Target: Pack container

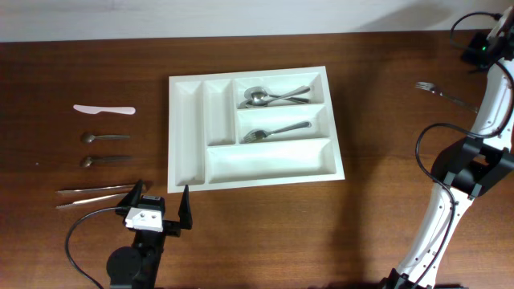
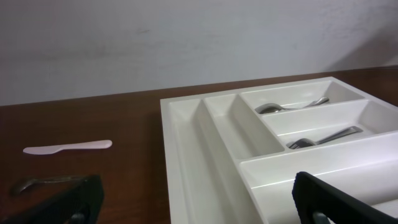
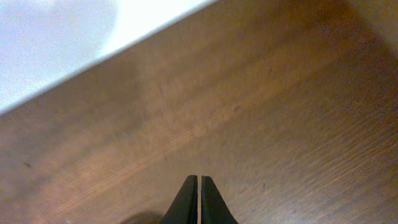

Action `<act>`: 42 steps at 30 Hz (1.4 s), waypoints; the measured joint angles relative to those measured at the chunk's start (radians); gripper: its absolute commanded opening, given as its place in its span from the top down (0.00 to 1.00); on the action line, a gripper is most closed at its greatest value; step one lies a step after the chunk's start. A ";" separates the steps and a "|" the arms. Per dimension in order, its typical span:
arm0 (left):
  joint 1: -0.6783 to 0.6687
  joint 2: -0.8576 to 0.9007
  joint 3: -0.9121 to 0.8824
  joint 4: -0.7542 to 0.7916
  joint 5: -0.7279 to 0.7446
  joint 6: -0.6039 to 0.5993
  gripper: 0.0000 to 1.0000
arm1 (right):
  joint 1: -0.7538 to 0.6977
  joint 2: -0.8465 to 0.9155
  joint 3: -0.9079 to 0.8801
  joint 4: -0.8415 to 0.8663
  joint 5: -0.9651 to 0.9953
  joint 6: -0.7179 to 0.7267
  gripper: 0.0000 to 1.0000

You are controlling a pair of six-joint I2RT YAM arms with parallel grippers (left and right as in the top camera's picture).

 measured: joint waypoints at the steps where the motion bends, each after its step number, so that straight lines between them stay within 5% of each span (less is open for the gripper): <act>1: 0.000 0.000 0.000 0.000 0.000 0.000 0.01 | 0.000 0.000 -0.017 0.000 0.000 0.001 0.96; 42: 0.000 0.000 0.000 0.000 0.000 0.000 0.01 | -0.008 0.015 -0.229 -0.011 -0.018 -0.012 0.96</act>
